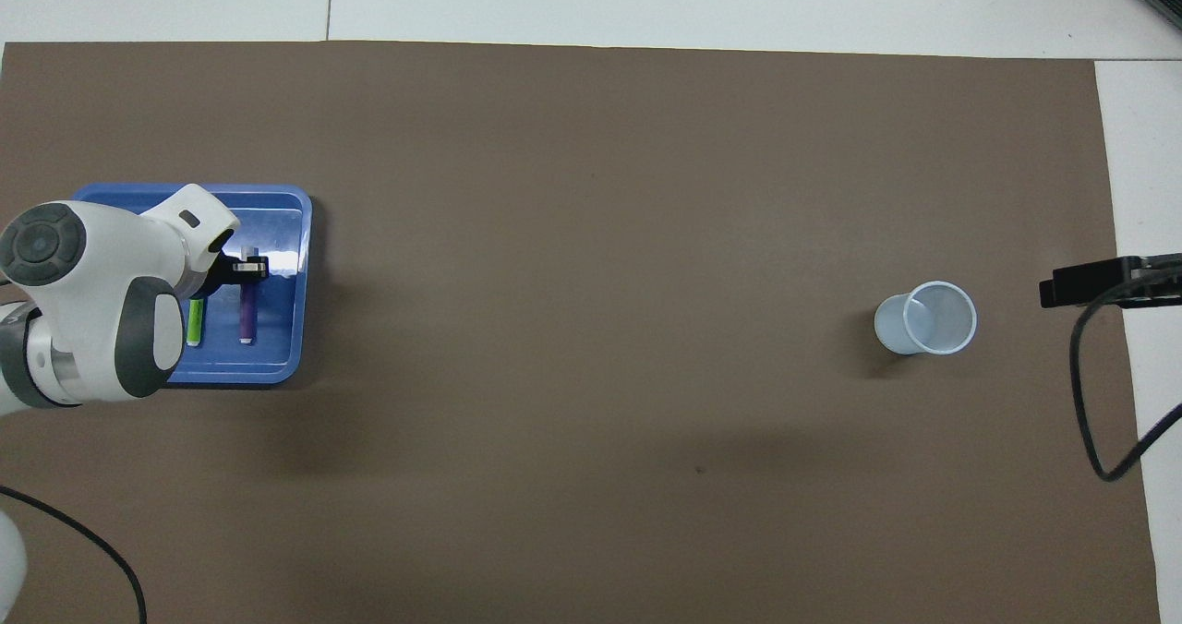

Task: Transfer and insert pens with both arms
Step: 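Lift the purple pen with the left gripper while the right gripper approaches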

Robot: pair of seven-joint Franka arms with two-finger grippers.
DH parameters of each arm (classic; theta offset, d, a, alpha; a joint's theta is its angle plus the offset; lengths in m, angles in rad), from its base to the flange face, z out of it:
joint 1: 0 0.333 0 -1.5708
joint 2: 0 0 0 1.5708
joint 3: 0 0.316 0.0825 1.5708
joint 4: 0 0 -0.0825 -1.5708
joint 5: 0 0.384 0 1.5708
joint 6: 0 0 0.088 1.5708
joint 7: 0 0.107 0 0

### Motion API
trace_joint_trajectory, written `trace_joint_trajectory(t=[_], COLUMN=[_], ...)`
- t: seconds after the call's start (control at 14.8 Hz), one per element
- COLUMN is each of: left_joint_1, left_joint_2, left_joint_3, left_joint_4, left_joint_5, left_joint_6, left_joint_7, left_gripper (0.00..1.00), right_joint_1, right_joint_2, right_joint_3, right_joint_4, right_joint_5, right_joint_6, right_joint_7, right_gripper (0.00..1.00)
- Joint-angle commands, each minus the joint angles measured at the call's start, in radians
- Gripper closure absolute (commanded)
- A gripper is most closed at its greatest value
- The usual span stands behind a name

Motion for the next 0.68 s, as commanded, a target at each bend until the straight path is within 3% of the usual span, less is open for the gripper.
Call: trace_joint_trajectory(t=[0.0,0.27,0.61], left_joint_1=[-0.016,-0.023,-0.023], left_joint_2=[-0.004,-0.011,-0.019], left_joint_3=[0.013,0.013,0.005], left_joint_4=[-0.011,0.051,0.278], left_joint_5=[0.007,0.007,-0.048], left_joint_6=[0.006,-0.075,-0.388], left_joint_7=[-0.018,-0.117,-0.201], left_gripper=[1.00,1.00,1.00], right_joint_1=[-0.001,-0.001,0.035], right_joint_2=[0.002,0.002,0.003], right_joint_3=[0.023,0.075,0.136], right_joint_4=[-0.039,-0.125,-0.166], right_joint_5=[0.075,0.190,0.348], right_joint_6=[0.050,0.155,0.245], right_joint_7=[0.063,0.114,0.228], right_gripper=[0.00,0.00,0.00])
